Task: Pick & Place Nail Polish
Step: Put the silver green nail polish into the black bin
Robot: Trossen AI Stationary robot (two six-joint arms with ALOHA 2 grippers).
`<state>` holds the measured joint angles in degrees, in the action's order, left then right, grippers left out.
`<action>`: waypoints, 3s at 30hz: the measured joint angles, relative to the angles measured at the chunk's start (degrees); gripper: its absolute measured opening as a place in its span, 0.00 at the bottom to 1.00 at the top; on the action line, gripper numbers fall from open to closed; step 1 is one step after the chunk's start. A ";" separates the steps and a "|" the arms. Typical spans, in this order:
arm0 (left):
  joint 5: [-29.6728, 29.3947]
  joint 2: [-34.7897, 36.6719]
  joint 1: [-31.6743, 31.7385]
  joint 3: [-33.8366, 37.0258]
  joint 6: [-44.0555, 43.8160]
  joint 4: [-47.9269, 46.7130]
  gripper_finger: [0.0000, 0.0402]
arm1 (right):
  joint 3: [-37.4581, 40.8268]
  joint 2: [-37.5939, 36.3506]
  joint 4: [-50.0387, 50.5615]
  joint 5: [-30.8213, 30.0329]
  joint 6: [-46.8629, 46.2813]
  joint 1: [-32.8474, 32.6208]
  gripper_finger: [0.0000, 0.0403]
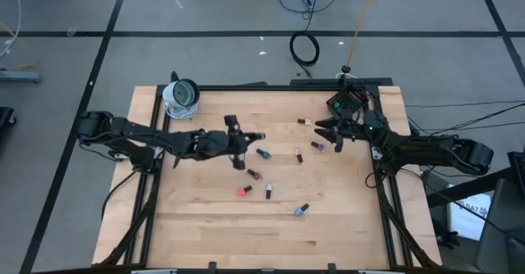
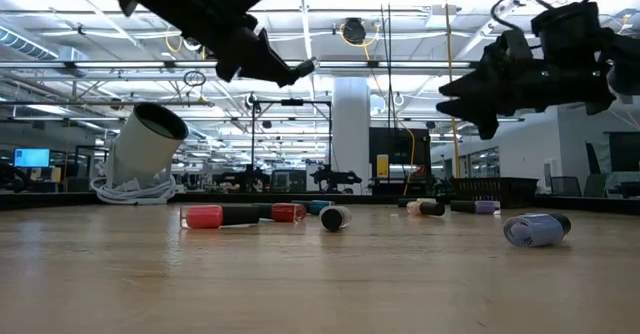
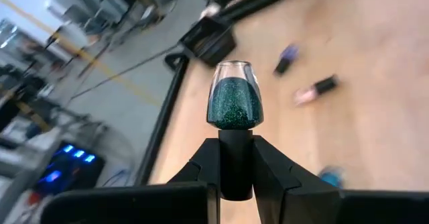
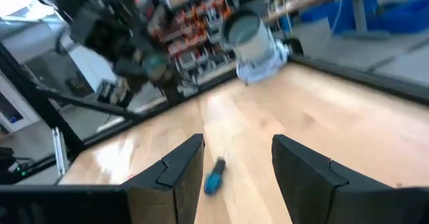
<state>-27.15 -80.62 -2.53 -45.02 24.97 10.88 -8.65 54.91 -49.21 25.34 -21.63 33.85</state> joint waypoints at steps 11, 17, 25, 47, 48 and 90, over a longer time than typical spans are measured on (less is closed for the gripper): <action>-4.72 -7.62 1.82 -5.96 5.75 -5.80 0.10 | -2.53 0.48 5.27 -1.52 -0.17 -1.87 0.47; -5.99 -13.35 1.88 -9.24 9.86 -5.72 0.10 | -3.53 0.87 4.08 -5.97 0.42 -5.13 0.57; -9.38 -20.50 1.93 -19.21 17.26 -6.96 0.10 | -8.54 3.98 4.82 -9.09 -0.51 -9.42 0.59; -8.94 -23.30 2.30 -25.83 23.89 -6.17 0.10 | -16.75 21.07 -3.78 -10.51 -2.35 -16.10 0.61; -8.94 -23.30 2.30 -25.83 23.89 -6.19 0.10 | -17.09 22.10 -4.55 -10.48 -2.74 -16.25 0.61; -5.91 -23.27 1.77 -25.79 16.66 -6.21 0.21 | -20.67 29.36 -7.96 -11.37 1.51 -16.72 0.18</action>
<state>-33.06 -103.90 -0.75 -70.81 41.63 4.67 -29.32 84.27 -57.17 13.97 -20.12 17.13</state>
